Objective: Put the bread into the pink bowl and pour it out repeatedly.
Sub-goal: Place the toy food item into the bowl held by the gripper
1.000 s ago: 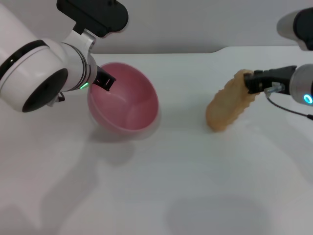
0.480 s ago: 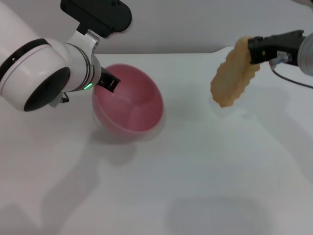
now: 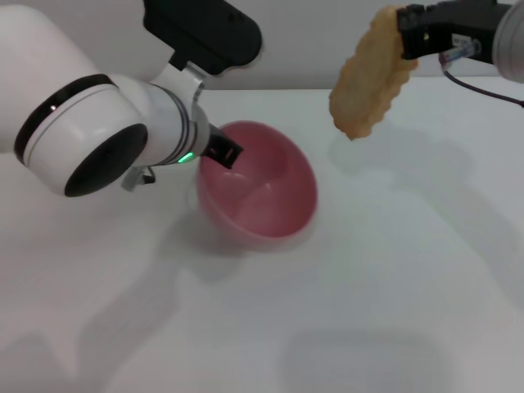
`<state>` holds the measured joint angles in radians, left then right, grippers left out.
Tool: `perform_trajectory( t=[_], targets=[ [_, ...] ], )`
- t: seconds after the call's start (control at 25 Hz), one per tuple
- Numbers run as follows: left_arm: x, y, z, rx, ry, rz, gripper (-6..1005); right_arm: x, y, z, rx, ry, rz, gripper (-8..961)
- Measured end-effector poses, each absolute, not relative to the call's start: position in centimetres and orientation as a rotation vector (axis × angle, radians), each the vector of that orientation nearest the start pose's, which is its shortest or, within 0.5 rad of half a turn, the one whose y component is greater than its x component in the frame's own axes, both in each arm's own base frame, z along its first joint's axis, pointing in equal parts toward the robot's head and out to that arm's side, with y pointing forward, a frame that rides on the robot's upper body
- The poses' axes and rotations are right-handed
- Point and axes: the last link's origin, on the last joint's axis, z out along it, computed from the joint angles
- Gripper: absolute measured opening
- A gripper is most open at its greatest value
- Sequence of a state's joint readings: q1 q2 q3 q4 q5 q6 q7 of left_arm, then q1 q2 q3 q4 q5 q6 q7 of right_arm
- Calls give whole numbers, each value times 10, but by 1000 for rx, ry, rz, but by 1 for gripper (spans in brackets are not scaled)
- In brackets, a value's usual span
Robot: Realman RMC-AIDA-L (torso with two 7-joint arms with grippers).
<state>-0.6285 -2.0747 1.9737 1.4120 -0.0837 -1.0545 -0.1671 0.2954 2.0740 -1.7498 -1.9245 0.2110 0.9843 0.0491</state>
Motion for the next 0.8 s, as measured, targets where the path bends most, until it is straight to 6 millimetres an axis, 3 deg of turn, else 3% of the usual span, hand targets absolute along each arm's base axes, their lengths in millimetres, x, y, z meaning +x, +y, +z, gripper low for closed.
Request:
perform_trajectory(
  t=[0.36, 0.8],
  targets=[
    [-110, 378, -66, -2207, -620, 231, 82, 84, 339, 32, -2091, 700, 267, 29],
    [-106, 378, -69, -2227, -624, 186, 83, 80, 343, 2, -2184, 708, 277, 25]
  ],
)
